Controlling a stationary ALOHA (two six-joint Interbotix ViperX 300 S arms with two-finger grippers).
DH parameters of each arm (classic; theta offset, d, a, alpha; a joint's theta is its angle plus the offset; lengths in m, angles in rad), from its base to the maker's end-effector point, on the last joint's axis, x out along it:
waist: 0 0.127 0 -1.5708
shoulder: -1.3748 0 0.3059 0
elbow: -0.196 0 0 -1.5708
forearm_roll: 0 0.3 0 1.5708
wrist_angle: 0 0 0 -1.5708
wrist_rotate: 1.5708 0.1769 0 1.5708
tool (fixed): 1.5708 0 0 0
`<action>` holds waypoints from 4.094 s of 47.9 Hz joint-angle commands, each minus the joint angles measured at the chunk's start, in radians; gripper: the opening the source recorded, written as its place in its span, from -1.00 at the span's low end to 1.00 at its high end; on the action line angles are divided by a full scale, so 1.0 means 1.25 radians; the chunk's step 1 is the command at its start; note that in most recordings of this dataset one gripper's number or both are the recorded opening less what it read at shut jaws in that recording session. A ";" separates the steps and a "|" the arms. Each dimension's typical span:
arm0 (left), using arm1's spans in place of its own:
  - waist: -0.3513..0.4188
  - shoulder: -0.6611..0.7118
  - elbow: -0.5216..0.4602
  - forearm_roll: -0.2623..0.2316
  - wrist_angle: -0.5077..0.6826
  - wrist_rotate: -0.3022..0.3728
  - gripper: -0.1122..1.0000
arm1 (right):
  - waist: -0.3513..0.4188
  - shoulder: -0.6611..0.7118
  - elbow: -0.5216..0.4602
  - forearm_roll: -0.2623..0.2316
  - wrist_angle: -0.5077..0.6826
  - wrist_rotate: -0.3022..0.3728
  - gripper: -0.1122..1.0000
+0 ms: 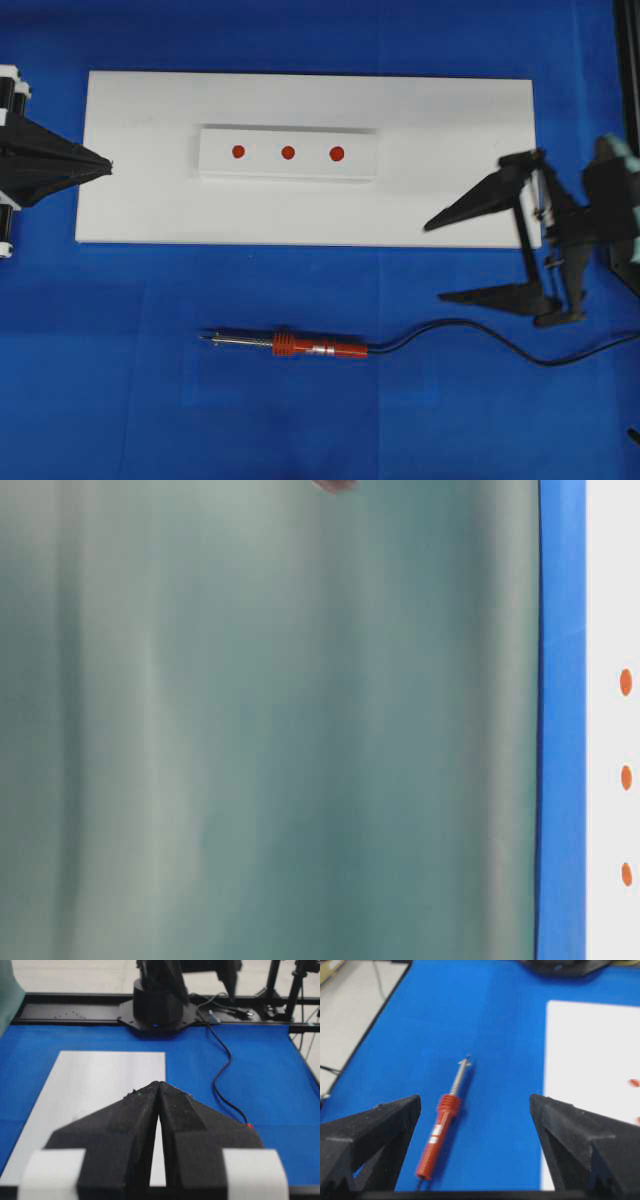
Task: Touch the tip of the soldering iron to the mark.
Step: 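Move the right gripper down toward the red-handled soldering iron, then close the right gripper around the soldering iron's red handle, then lift the iron with the right gripper and carry it over the strip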
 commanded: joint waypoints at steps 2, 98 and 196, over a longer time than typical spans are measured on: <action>0.000 0.002 -0.006 0.000 -0.005 0.001 -0.79 | 0.015 0.081 -0.056 0.018 -0.021 0.005 0.74; 0.000 -0.017 0.022 0.001 -0.004 -0.006 -0.79 | 0.126 0.686 -0.340 0.320 -0.131 -0.036 -0.68; -0.006 -0.018 0.023 0.001 0.012 -0.010 -0.79 | -0.189 0.261 -0.303 0.027 0.307 -0.153 -0.68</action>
